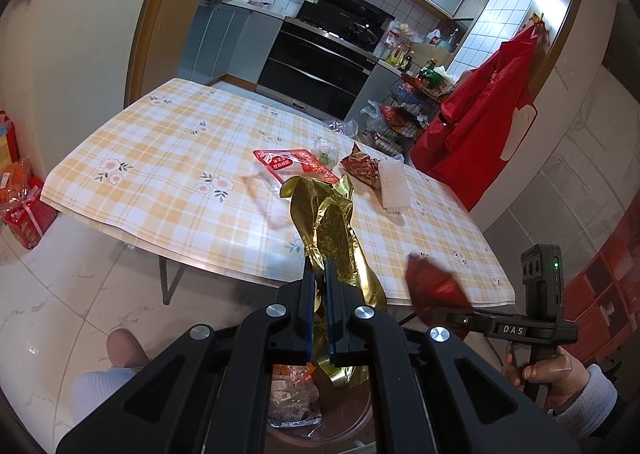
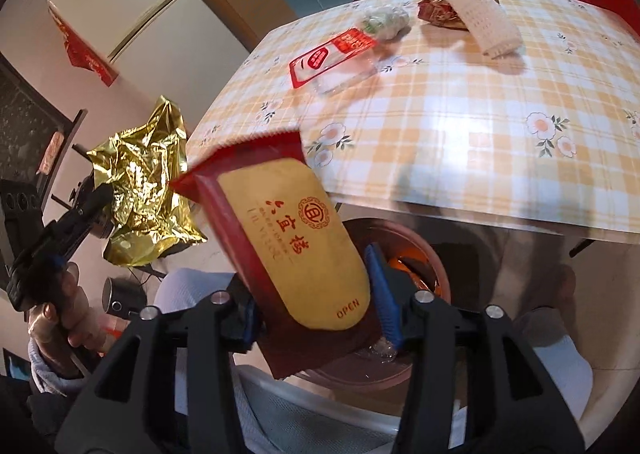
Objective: Collect trash
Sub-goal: 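Drop the red pastry bag into the bin with the right tool while the left tool drops the gold foil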
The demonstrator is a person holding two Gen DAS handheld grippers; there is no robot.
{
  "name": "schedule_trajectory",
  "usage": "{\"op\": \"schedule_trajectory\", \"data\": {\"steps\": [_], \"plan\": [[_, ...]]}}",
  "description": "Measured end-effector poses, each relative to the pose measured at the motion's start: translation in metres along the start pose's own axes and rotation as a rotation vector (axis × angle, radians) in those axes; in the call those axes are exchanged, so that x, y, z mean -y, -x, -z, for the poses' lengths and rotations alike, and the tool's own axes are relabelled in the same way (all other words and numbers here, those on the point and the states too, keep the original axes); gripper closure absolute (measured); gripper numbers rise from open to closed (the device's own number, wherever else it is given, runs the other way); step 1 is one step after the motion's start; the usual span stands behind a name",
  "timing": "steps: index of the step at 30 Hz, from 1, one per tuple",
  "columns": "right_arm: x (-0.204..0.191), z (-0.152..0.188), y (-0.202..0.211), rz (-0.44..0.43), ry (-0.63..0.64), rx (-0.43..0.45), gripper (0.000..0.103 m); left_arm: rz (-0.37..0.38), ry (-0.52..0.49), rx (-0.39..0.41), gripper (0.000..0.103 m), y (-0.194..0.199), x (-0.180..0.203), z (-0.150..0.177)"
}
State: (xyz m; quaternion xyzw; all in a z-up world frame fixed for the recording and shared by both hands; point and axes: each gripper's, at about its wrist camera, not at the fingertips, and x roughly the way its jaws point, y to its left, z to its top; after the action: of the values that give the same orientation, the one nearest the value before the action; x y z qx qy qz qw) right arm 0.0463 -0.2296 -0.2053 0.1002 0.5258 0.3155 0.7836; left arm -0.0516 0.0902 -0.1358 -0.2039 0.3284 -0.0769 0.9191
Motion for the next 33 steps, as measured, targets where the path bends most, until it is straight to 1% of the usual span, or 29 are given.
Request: {"op": "schedule_trajectory", "data": {"steps": [2,4,5,6,7,8,9,11,14,16,18,24,27,30,32,33], "plan": [[-0.002,0.001,0.000,0.001,0.008,-0.002,0.045,0.001,-0.001,0.000,0.098,0.001,0.000,0.000],[-0.003,0.002,0.001,0.001,0.011,0.001,0.044,0.001,-0.001,0.000,0.098,0.001,-0.001,0.000],[-0.003,0.002,0.002,0.003,0.011,0.005,0.041,0.001,-0.002,-0.001,0.098,0.001,-0.001,0.000],[-0.004,0.002,0.003,0.007,0.013,0.010,0.036,0.001,-0.003,-0.002,0.098,0.001,-0.001,0.001],[-0.004,0.003,0.004,0.012,0.015,0.016,0.034,0.002,-0.005,-0.004,0.098,0.001,-0.001,0.001],[-0.005,0.002,0.007,0.028,0.024,0.029,0.029,0.001,-0.007,-0.005,0.098,0.001,0.000,0.001],[-0.007,0.001,0.010,0.045,0.034,0.042,0.021,0.002,-0.009,-0.008,0.098,0.001,0.000,0.001],[-0.009,0.000,0.016,0.091,0.054,0.075,0.010,0.003,-0.014,-0.015,0.098,0.001,0.002,0.002],[-0.015,-0.004,0.029,0.205,0.100,0.147,0.008,0.003,-0.024,-0.028,0.098,-0.002,0.006,0.004],[-0.016,-0.006,0.036,0.263,0.124,0.192,0.006,0.004,-0.033,-0.042,0.098,-0.005,0.009,0.006],[-0.015,-0.006,0.044,0.294,0.133,0.238,0.006,0.004,-0.044,-0.056,0.098,-0.009,0.013,0.007],[-0.001,-0.015,0.062,0.316,0.106,0.319,0.006,0.021,-0.084,-0.101,0.098,-0.024,0.026,0.010],[0.007,-0.018,0.071,0.325,0.093,0.340,0.006,0.033,-0.118,-0.124,0.098,-0.033,0.035,0.012],[0.015,-0.019,0.076,0.337,0.077,0.352,0.006,0.053,-0.125,-0.161,0.097,-0.045,0.039,0.015],[0.021,-0.019,0.077,0.339,0.061,0.353,0.006,0.056,-0.119,-0.176,0.086,-0.050,0.039,0.018],[0.025,-0.018,0.078,0.342,0.052,0.354,0.006,0.050,-0.114,-0.180,0.066,-0.053,0.037,0.019]]}}
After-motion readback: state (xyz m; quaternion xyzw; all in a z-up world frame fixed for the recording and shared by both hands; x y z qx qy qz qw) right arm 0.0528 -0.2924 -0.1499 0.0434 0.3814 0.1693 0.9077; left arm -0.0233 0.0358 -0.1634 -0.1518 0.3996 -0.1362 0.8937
